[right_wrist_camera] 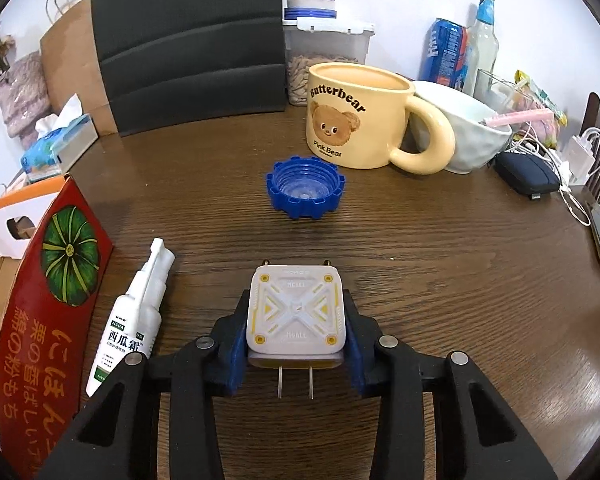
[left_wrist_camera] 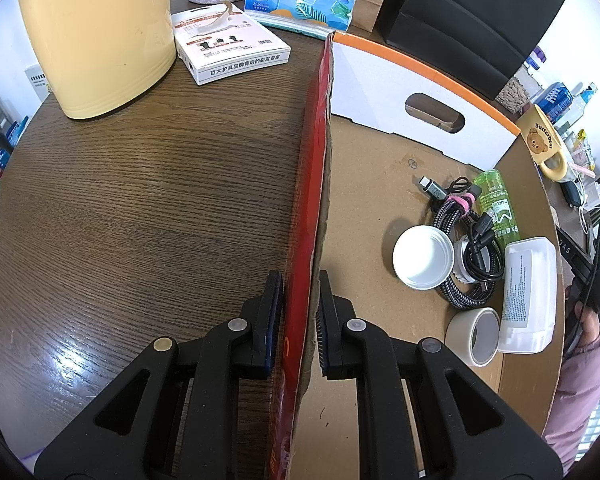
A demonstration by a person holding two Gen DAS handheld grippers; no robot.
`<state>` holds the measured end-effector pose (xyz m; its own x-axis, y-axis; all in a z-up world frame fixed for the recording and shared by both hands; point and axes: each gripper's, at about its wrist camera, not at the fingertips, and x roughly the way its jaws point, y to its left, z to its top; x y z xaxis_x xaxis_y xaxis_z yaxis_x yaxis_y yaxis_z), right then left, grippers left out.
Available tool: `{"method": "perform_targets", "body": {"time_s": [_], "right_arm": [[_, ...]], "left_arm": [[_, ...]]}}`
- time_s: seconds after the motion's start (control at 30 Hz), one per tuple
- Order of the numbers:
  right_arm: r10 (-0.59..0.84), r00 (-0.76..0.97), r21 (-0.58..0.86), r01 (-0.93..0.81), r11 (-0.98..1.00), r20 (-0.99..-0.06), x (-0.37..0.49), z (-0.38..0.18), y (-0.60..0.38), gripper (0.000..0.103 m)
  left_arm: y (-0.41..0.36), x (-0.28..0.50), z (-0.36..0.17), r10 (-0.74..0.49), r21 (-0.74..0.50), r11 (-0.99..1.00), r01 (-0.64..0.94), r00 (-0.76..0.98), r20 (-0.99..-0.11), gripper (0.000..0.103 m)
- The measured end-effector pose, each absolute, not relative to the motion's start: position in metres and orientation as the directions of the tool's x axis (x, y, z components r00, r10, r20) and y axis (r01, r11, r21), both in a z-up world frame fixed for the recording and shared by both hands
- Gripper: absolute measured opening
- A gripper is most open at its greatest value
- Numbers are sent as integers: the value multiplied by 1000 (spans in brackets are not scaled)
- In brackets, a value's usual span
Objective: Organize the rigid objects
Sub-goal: 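Grasp the white plug adapter with the right gripper, then carry the white plug adapter into the box and open the right gripper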
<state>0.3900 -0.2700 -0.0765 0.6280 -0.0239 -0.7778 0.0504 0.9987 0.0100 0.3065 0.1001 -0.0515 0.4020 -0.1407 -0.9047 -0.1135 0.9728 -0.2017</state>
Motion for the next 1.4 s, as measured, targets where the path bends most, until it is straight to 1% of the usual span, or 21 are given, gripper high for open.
{"method": "perform_targets", "body": {"time_s": [0.17, 0.5, 0.83, 1.17, 1.4], "right_arm": [[-34, 631, 13, 70, 997, -775, 388, -76, -273, 43], [-85, 678, -29, 94, 995, -730, 370, -65, -270, 43], [-89, 729, -26, 97, 995, -679, 336, -47, -267, 43], [-59, 786, -39, 45, 998, -615, 301, -27, -241, 43], [0, 825, -59, -40, 997, -565, 279, -12, -208, 43]], "left_arm": [[101, 307, -52, -142, -203, 973, -114, 402, -905, 11], [100, 307, -52, -141, -202, 973, -114, 402, -905, 11], [101, 306, -52, -143, -204, 972, -115, 401, -905, 11], [101, 306, -52, -143, -204, 972, -115, 401, -905, 11], [101, 306, -52, -142, -204, 972, -115, 402, -905, 11]]}}
